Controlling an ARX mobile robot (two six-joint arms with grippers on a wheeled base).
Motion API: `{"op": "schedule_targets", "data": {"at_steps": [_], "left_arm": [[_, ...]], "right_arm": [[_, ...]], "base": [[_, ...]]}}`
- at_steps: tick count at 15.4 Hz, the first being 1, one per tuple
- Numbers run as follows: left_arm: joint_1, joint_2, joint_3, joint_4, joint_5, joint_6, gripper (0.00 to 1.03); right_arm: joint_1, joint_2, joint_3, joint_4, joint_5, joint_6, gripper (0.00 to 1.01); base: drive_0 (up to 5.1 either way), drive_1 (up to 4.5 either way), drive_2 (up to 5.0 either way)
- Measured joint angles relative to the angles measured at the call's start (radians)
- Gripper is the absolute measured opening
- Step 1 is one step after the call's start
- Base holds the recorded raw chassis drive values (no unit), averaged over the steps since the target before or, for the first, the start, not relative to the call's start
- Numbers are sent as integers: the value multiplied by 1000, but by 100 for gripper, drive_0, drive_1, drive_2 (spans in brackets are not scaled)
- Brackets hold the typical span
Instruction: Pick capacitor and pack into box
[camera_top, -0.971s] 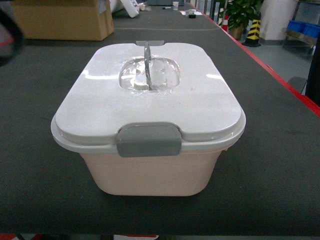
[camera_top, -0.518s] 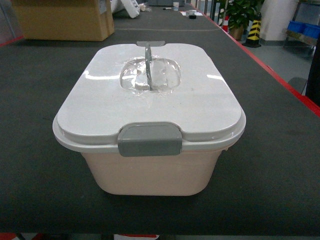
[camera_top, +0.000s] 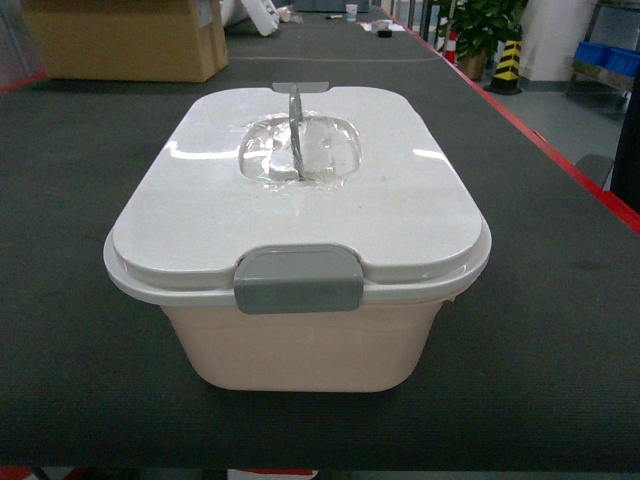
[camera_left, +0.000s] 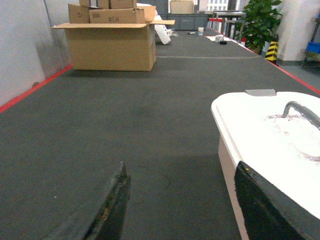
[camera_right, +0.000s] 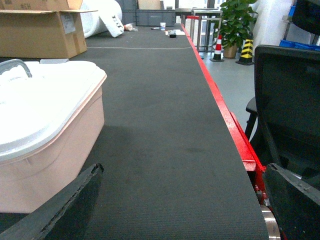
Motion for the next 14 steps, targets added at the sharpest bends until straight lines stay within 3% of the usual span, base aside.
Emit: {"op": "schedule_targets", "data": {"at_steps": [5,6,7,14], "left_arm": [[95,-137,-126,-17,97,-13,4],[159,-169,-142,-33,175,-16,2],[208,-192,-159,-45,191,-17,2],[201,-351,-219,-138,207,-17,2]], "right_arm": [[0,0,0,0,0,0,98],[0,0,0,0,0,0,98],[0,0,0,0,0,0,98],[0,0,0,0,0,0,98]], "base": [[0,0,0],[0,0,0],[0,0,0],[0,0,0]]}}
